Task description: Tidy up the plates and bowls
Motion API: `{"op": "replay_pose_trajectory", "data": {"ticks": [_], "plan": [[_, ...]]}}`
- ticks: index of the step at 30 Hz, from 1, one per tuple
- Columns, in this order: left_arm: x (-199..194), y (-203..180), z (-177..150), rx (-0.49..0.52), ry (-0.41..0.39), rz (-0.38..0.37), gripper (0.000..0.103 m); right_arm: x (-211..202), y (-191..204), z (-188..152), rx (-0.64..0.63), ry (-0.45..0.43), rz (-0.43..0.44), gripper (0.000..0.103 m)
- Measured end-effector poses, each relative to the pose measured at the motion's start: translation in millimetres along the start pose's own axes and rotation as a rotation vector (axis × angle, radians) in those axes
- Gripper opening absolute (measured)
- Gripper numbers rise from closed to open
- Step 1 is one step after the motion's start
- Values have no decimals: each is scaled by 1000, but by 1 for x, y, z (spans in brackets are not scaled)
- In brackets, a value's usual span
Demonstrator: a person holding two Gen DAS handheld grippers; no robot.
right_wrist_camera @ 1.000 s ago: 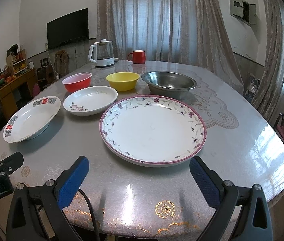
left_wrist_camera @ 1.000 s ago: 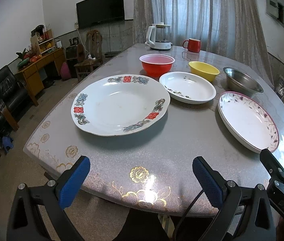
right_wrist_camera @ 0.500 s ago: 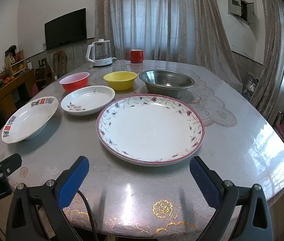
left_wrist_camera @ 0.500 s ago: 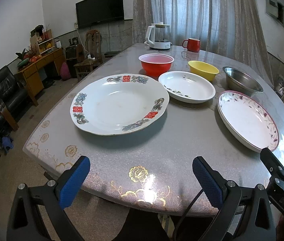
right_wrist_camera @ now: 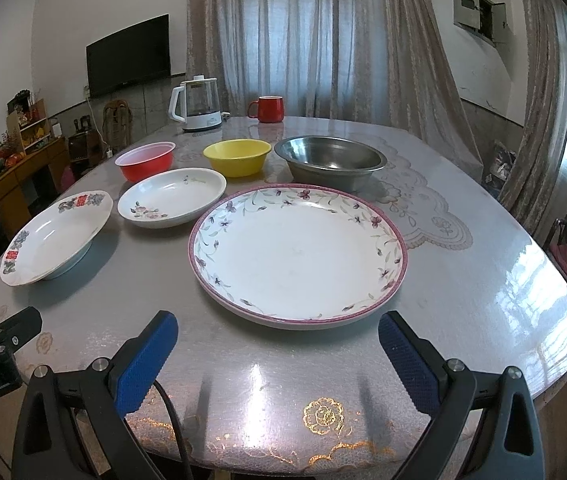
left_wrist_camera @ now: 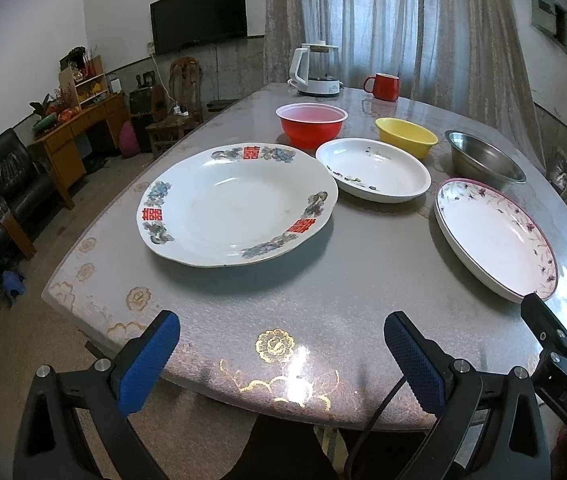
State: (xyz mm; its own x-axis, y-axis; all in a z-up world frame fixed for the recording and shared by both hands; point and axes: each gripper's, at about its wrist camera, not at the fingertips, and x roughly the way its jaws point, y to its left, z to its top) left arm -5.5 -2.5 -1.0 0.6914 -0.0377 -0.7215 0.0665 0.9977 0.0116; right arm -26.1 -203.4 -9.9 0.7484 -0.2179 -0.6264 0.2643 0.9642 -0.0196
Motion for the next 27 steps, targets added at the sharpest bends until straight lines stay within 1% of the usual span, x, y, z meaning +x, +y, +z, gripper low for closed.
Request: {"op": "replay_pose_trajectory", "data": {"ticks": [4, 11, 17, 19, 21, 23, 24, 27], "plan": [[2, 3, 0, -19, 10, -31, 103, 2, -2, 0, 10, 2, -9, 102], [7, 7, 0, -35, 29, -37, 103, 4, -5, 0, 22, 13, -4, 102], [10, 7, 1, -31, 36, -38, 103, 3, 2, 2, 6, -5, 124, 103], [11, 9, 2, -32, 41, -62, 103, 6, 5, 3, -1, 0, 172, 103], [13, 13, 3, -42, 45, -107, 103, 11, 7, 4, -2, 12, 219, 103], [15, 19, 5, -58, 44, -136, 103, 14, 9, 6, -22, 19, 219, 103], [15, 22, 6, -62, 35, -138, 103, 16, 12, 8, -42, 22, 215, 103], [18, 30, 11, -49, 16, -96, 103, 22, 20, 15, -119, 57, 227, 103]]}}
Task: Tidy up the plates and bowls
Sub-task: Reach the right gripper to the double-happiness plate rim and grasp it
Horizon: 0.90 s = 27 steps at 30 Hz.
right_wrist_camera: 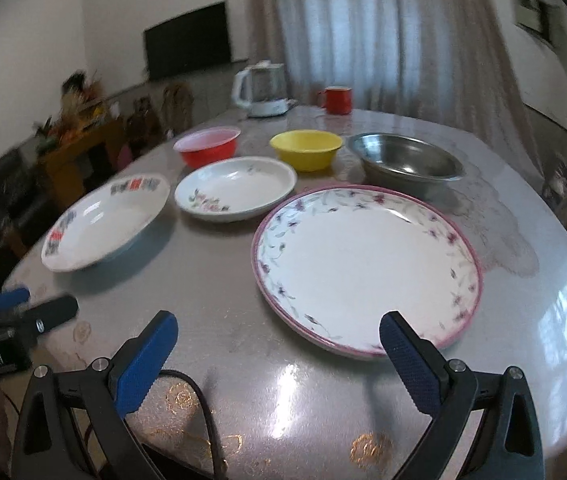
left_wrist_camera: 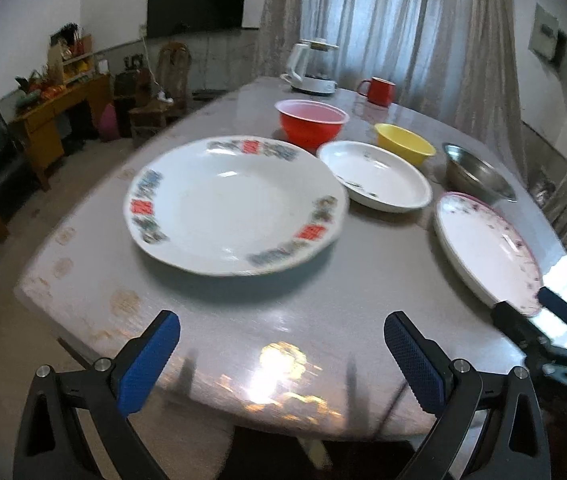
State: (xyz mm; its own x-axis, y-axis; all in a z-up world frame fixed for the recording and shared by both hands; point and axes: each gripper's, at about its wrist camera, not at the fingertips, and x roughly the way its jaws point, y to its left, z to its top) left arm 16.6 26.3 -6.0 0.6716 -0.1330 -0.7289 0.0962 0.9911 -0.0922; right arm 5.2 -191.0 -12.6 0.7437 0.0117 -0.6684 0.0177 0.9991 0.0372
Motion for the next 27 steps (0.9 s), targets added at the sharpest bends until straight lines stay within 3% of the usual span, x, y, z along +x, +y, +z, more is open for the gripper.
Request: {"op": "replay_pose_trajectory", "data": {"ticks": [3, 5, 7, 10, 15, 19, 25, 27], "plan": [[4, 14, 8, 0, 2, -35, 103, 5, 0, 8, -9, 6, 30, 102], [9, 28, 13, -36, 23, -82, 103, 11, 1, 14, -12, 12, 45, 92], [16, 45, 17, -105, 57, -138, 103, 18, 3, 19, -17, 23, 88, 84], [23, 72, 21, -236, 86, -184, 103, 30, 6, 28, -12, 57, 142, 82], [23, 115, 28, -418, 2, -187, 103, 51, 17, 45, -14, 86, 235, 81], [30, 132, 37, -433, 14, -126, 103, 74, 34, 54, -3, 143, 314, 73], [44, 141, 49, -391, -7, -126, 103, 107, 63, 59, 35, 217, 417, 55], [51, 144, 53, -372, -18, -153, 103, 114, 65, 60, 85, 211, 474, 53]]}}
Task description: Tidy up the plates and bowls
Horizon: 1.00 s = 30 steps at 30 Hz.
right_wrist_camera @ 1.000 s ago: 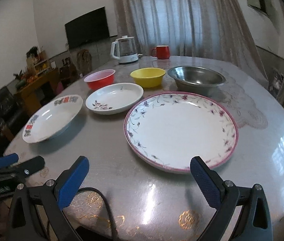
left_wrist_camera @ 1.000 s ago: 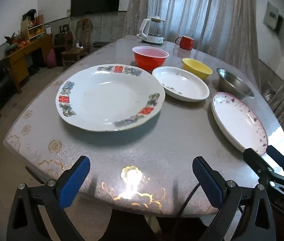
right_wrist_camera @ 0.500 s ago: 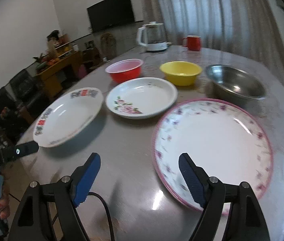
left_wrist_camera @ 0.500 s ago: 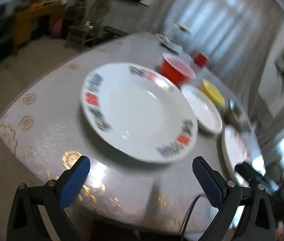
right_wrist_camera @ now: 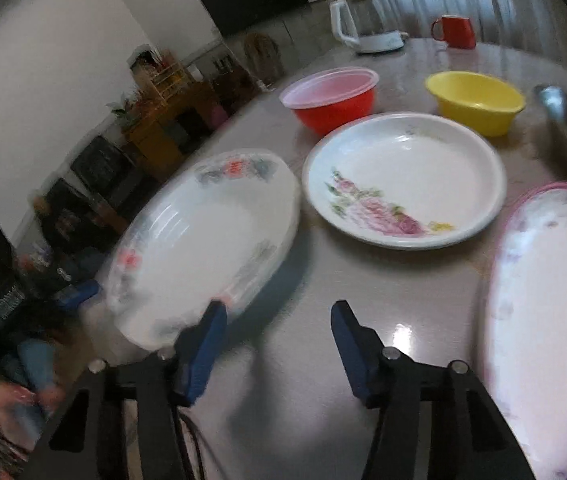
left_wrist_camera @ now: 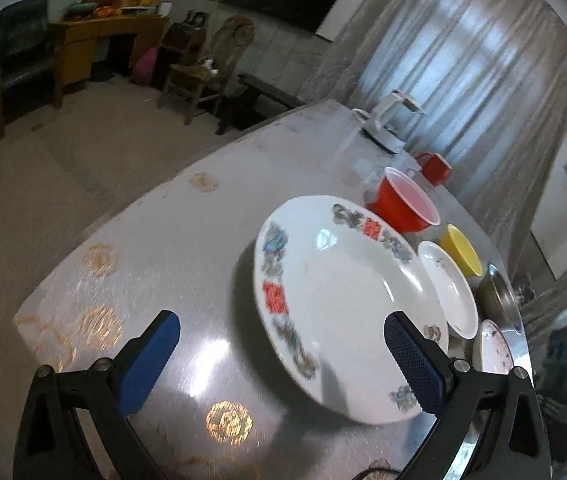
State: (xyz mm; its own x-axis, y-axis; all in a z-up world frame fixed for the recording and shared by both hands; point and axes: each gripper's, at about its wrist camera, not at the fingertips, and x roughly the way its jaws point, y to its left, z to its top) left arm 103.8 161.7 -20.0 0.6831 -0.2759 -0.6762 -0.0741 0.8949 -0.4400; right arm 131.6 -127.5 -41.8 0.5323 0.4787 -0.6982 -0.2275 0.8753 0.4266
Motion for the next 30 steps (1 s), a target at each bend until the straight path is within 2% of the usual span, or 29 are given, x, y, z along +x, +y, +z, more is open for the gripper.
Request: {"op": "replay_pose_trajectory", "data": {"ticks": [2, 4, 7, 12, 17, 18, 21, 23, 26, 30], "plan": [[6, 2, 5, -1, 10, -17, 103, 10, 1, 4, 23, 10, -2, 49], [11, 4, 10, 1, 12, -38, 103, 21, -2, 5, 71, 29, 46, 45], [16, 4, 15, 25, 1, -27, 102, 33, -4, 5, 116, 28, 88, 37], [27, -1, 25, 61, -16, 23, 101, 39, 4, 9, 98, 9, 80, 29], [41, -6, 34, 92, -5, 11, 101, 47, 8, 15, 86, -15, 62, 23], [45, -7, 36, 100, 5, 1, 99, 49, 8, 15, 75, -23, 59, 22], [57, -12, 40, 127, 37, -7, 82, 52, 10, 15, 44, -37, 44, 21], [65, -14, 40, 142, 70, -21, 61, 51, 7, 15, 51, -38, 47, 17], [73, -17, 38, 167, 107, -14, 58, 51, 4, 15, 59, -38, 51, 17], [74, -23, 33, 231, 85, 18, 58, 50, 3, 15, 55, -38, 46, 17]]}}
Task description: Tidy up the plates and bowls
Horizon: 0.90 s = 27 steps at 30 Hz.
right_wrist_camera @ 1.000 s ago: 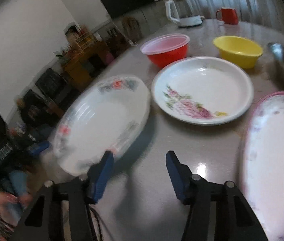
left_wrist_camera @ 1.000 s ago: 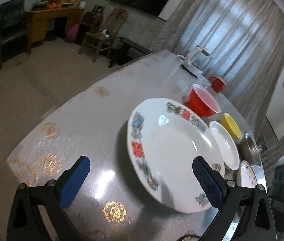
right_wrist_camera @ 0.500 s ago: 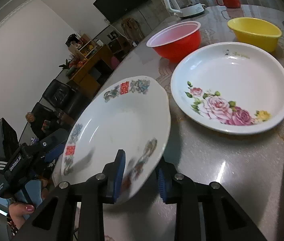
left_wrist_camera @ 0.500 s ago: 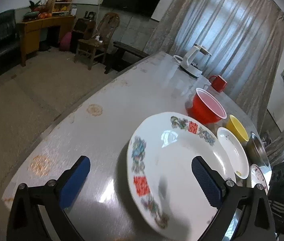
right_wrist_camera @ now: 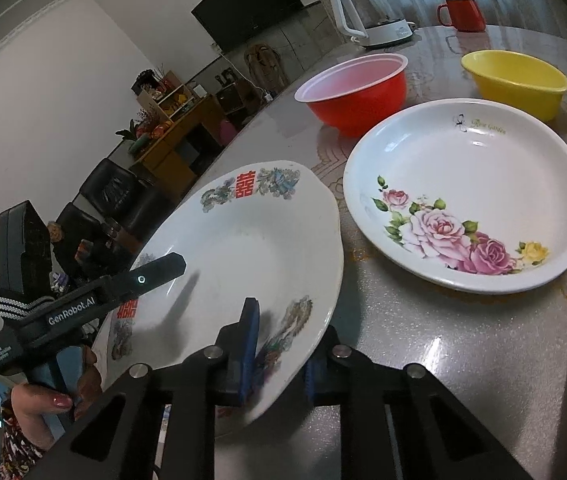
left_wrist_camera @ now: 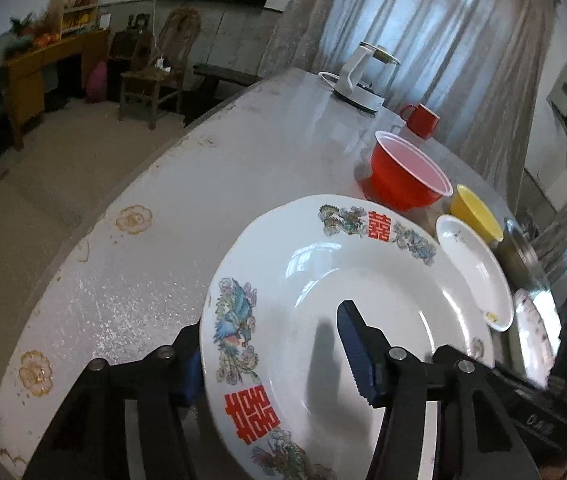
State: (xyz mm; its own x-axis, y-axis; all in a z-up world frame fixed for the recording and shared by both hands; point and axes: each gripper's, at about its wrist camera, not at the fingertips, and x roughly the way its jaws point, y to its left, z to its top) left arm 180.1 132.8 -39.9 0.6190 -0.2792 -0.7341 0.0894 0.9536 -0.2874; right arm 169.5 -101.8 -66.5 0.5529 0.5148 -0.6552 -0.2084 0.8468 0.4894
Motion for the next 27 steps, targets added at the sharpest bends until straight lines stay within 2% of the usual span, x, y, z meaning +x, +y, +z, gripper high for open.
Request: {"op": "replay_pose_trajectory", "data": {"ticks": [4, 7, 13, 21, 27], "plan": [[3, -16, -13, 156, -57, 122, 61, 6, 8, 0, -25, -1, -22, 19], [1, -10, -16, 131, -65, 97, 59, 6, 11, -1, -37, -3, -34, 19], [-9, -13, -29, 146, -76, 104, 59, 0, 23, -11, -107, 4, -68, 22], [-30, -39, -65, 176, -89, 68, 59, -30, 16, -35, -139, 27, -68, 23], [-28, -45, -61, 199, -75, 63, 61, -40, 15, -42, -156, 18, -76, 24]]}}
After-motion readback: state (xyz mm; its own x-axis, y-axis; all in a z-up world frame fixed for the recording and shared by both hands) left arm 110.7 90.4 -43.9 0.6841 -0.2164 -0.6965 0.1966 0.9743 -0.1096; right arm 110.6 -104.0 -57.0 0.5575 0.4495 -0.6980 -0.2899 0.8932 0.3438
